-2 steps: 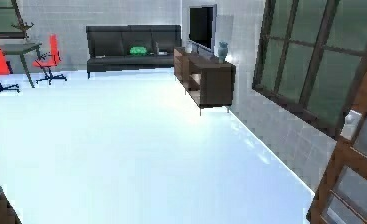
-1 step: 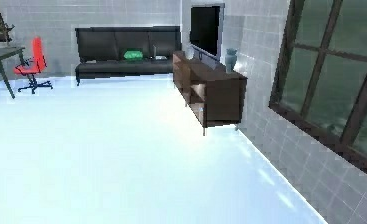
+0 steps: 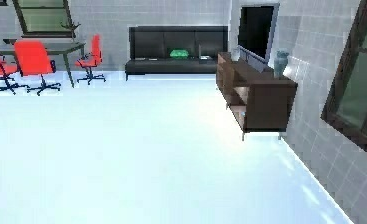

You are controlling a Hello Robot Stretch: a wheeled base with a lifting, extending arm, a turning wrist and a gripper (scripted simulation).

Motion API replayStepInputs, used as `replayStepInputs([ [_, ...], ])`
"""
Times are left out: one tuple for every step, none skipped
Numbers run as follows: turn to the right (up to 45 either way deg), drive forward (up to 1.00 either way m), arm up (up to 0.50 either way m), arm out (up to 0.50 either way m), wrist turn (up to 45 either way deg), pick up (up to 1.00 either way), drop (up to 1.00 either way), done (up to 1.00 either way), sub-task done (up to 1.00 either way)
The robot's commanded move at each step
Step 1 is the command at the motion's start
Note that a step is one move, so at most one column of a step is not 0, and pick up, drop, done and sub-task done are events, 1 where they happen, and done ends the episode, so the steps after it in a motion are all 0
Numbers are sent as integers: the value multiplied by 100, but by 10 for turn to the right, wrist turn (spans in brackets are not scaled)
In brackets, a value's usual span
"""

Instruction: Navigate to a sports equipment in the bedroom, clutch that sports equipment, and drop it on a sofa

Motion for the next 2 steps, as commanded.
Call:
replayStepInputs([
  [0,50,0,0,0,0,0,0,0],
  [-90,0,0,0,0,0,0,0,0],
])
